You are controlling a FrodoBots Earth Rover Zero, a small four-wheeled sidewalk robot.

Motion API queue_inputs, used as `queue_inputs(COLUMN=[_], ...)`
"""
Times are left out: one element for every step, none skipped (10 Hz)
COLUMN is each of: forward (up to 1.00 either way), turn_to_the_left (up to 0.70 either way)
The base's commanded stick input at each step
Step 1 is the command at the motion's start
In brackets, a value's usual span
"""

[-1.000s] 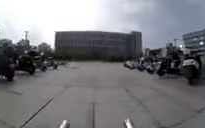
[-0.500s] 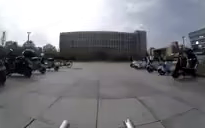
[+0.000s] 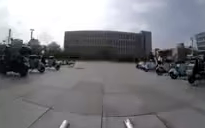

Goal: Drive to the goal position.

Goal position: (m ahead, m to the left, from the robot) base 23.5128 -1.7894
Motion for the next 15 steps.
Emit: queue_inputs(forward=[1.00, 1.00, 1.00, 1.00, 1.00, 1.00, 1.00, 1.00, 1.00, 1.00, 1.00, 1.00, 1.00, 1.00, 1.00], turn_to_the_left=[0.00, 0.00, 0.00, 0.00, 0.00, 0.00, 0.00, 0.00, 0.00, 0.00, 0.00, 0.00, -0.17, -0.34, -0.40])
